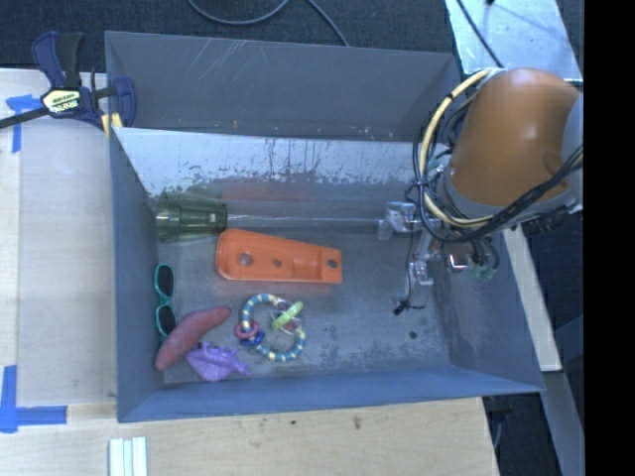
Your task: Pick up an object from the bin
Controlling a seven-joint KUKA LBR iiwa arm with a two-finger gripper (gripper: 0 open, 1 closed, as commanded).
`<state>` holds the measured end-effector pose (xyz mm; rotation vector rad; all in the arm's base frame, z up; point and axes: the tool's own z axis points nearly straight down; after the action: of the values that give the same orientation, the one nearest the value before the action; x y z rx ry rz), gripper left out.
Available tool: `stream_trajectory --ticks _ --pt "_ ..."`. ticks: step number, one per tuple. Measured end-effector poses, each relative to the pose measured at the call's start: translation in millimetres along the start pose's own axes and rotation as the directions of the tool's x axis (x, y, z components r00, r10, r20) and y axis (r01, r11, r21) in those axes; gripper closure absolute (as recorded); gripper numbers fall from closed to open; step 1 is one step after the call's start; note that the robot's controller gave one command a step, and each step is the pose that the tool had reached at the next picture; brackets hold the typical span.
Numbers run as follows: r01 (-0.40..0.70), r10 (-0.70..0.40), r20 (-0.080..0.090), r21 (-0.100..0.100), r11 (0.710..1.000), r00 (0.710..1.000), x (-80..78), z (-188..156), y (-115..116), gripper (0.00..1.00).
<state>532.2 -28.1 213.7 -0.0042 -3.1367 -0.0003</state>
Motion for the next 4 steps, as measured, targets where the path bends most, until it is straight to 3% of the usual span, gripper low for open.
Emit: stream_trajectory --ticks 1,2,3,4 --pt "0.001 -0.001 0.009 0.0 1.0 1.0 -1.6 -4.4 0.0 0.0" --pt "0.041 -0.041 0.015 0.003 0.999 0.999 -10.6 30.6 30.6 0.0" --pt "0.023 -0.023 0.014 -0.001 1.0 1.0 -13.5 92.4 60.3 0.0" --pt "0.019 -0.019 0.02 0.002 1.0 1.0 -22.7 119.5 96.5 1.0"
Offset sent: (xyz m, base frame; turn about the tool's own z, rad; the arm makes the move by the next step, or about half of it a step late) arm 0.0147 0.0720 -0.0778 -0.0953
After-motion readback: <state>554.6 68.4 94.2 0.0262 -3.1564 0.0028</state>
